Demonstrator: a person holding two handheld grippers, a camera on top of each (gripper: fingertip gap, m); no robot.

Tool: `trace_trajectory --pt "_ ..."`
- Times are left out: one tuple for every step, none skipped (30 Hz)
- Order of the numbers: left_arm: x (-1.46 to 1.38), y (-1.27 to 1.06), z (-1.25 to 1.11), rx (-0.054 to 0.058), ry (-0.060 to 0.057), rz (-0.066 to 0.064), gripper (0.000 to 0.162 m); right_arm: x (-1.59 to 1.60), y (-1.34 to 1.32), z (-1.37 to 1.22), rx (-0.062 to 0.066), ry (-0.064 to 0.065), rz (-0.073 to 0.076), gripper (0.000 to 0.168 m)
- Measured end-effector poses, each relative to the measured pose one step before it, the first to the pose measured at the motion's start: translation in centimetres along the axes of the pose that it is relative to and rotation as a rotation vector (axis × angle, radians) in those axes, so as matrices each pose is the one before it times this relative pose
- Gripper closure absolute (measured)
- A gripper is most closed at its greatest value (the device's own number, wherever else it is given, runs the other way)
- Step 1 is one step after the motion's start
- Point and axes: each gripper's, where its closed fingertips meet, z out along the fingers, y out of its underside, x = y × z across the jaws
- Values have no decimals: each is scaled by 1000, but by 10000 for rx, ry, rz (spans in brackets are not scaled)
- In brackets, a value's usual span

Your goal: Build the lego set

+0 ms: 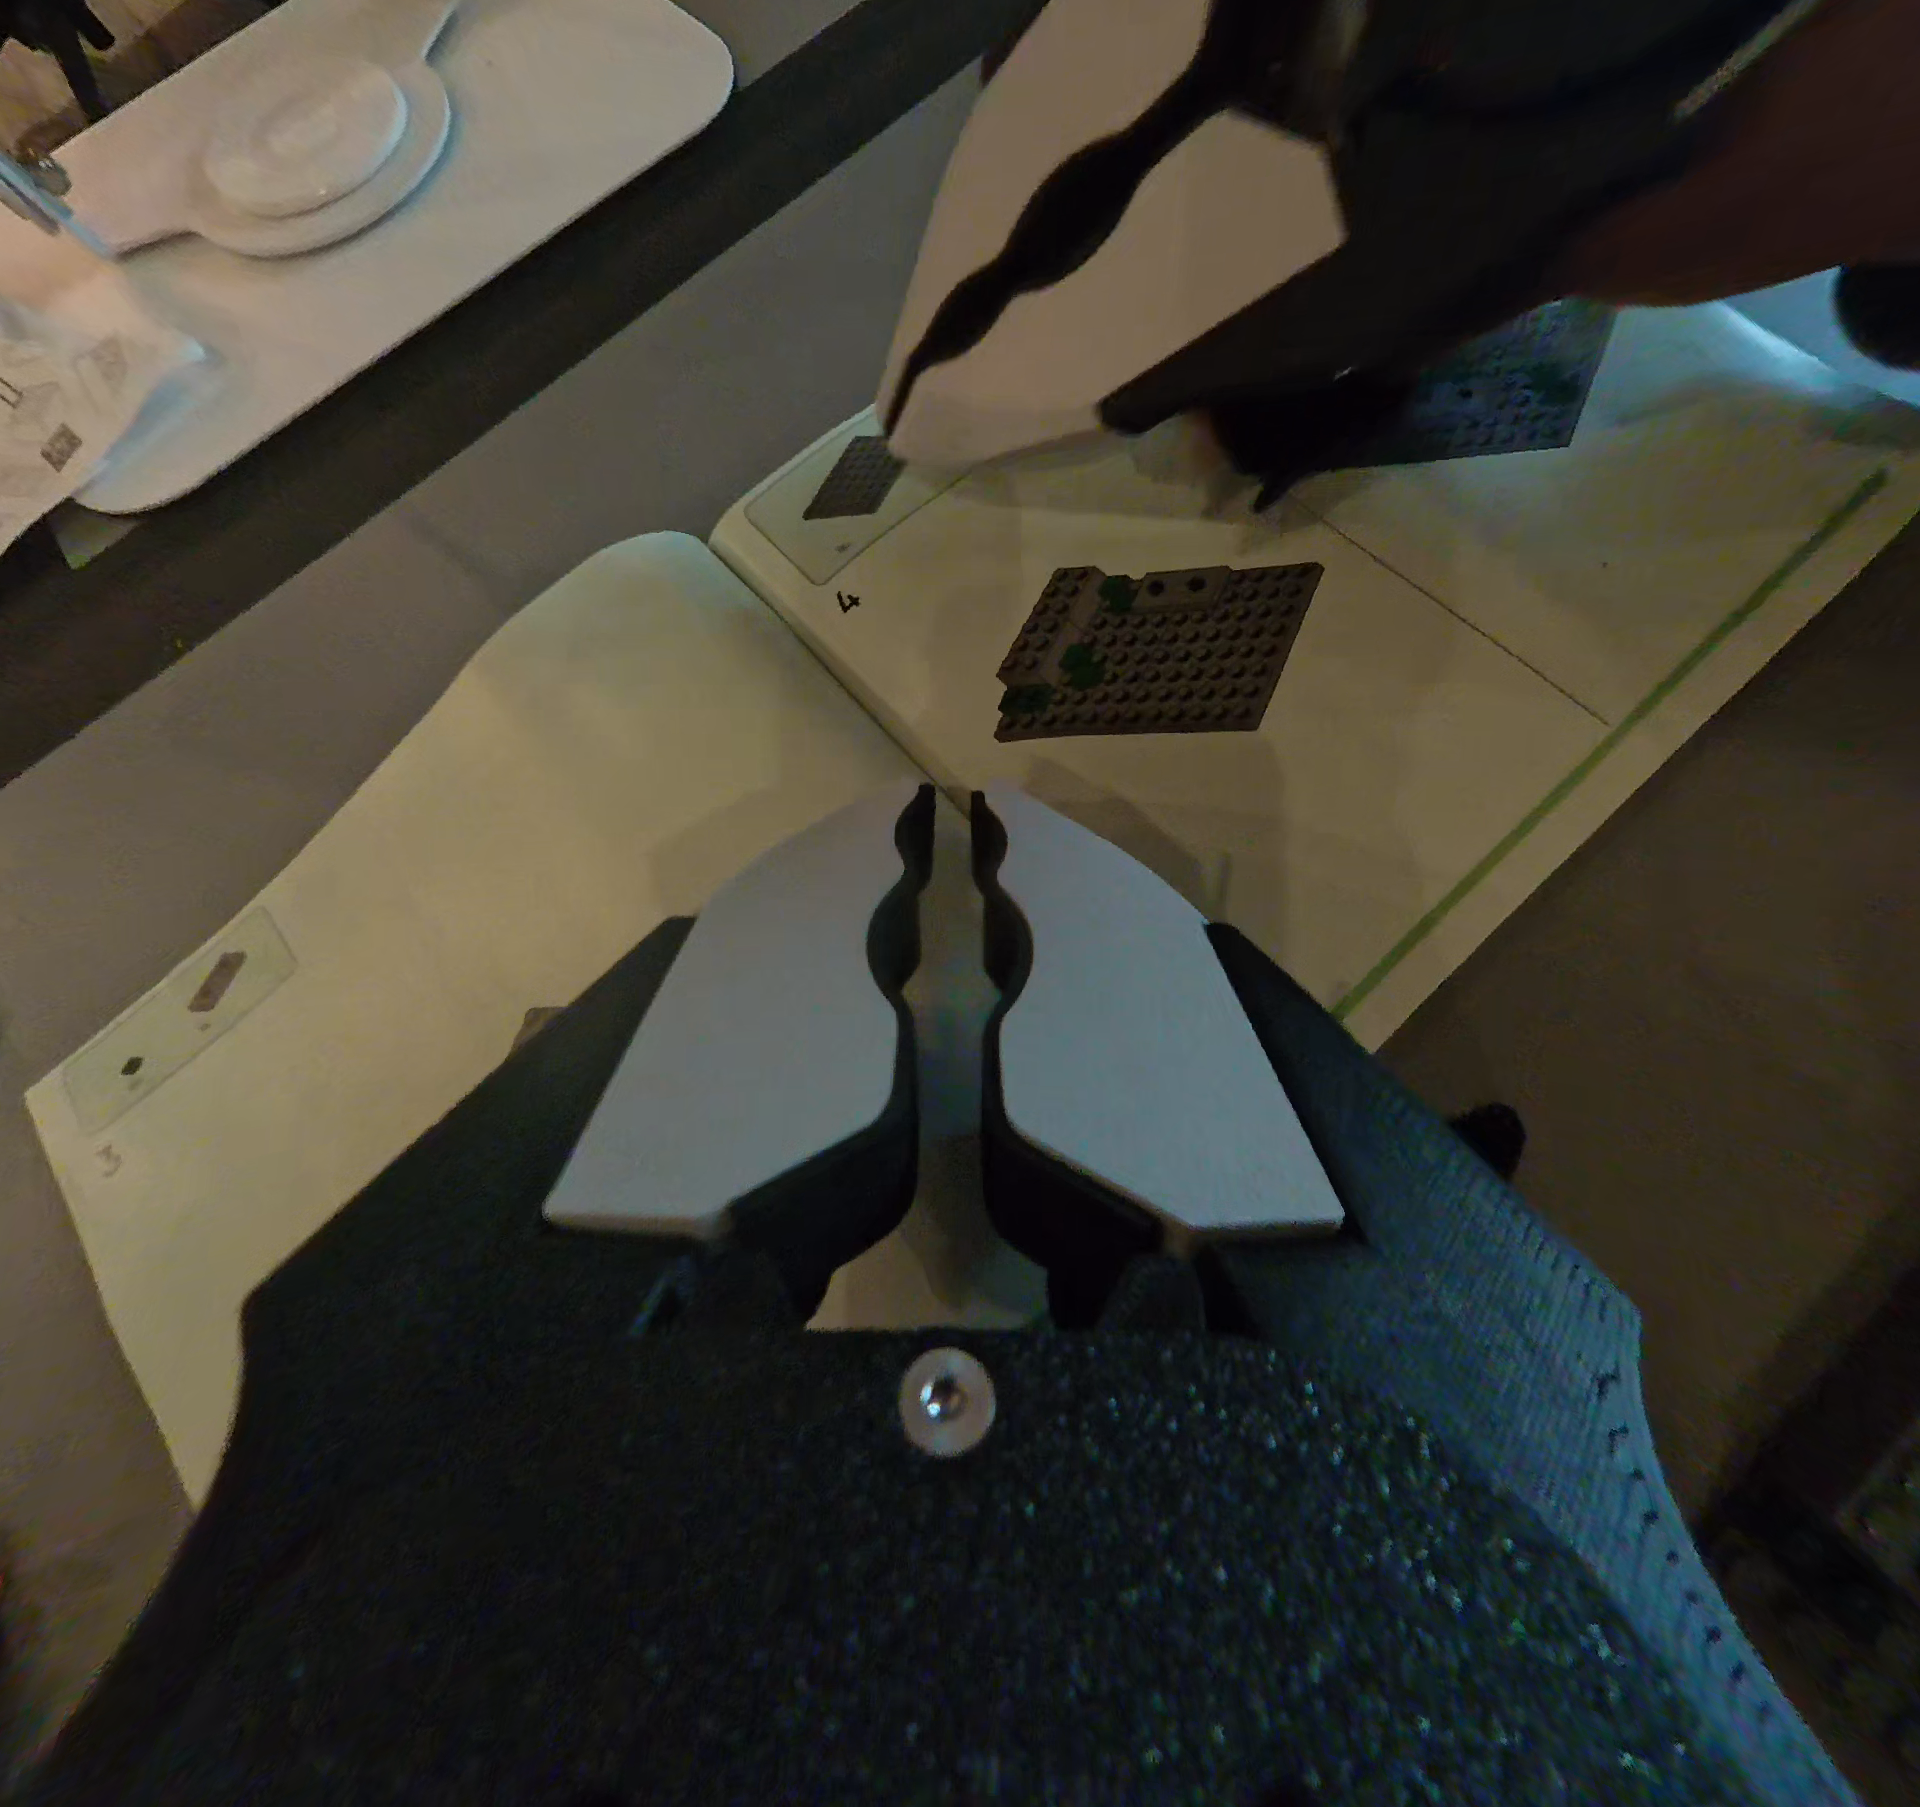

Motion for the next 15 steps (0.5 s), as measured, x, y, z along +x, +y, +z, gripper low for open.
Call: trace_trajectory --pt "-66 -11 -26 2 -14 -4 156 -33 88 277 -77 -17 -79 168" --pt "-40 -28 -27 11 5 -26 156 -39 159 200 -128 -20 -63 168" --pt "-46 -9 1 9 11 -26 156 -47 149 120 -128 -26 -33 168" --pt "-50 10 -3 1 -1 -10 156 -21 84 31 -91 -24 15 168" --pt "-48 21 7 -11 -5 -2 155 16 68 13 -65 -30 51 168" --pt "-19 27 8 -5 3 -4 155 10 66 9 -48 -41 63 168" --pt "-4 5 1 -6 1 -4 155 15 56 -1 -17 -26 41 168" --pt "5 5 -3 -6 -3 6 155 29 44 4 -2 -5 14 168" --pt "2 -21 -3 11 -9 11 156 22 37 14 -9 9 -7 168" --pt "2 -7 -7 -2 -7 3 156 22 31 0 -16 19 -22 168" --pt "20 -2 3 -5 2 4 156 -1 23 0 -22 23 -27 168" --pt "5 -12 6 7 -4 5 156 -10 -2 32 -14 25 -29 168" --pt "2 1 -1 -3 -6 6 156 13 -16 61 6 28 -12 168" --pt "18 -4 1 -1 -2 9 156 39 14 -14 29 35 30 168" --pt "7 -6 -1 5 -7 9 156 75 9 -11 52 39 83 168"
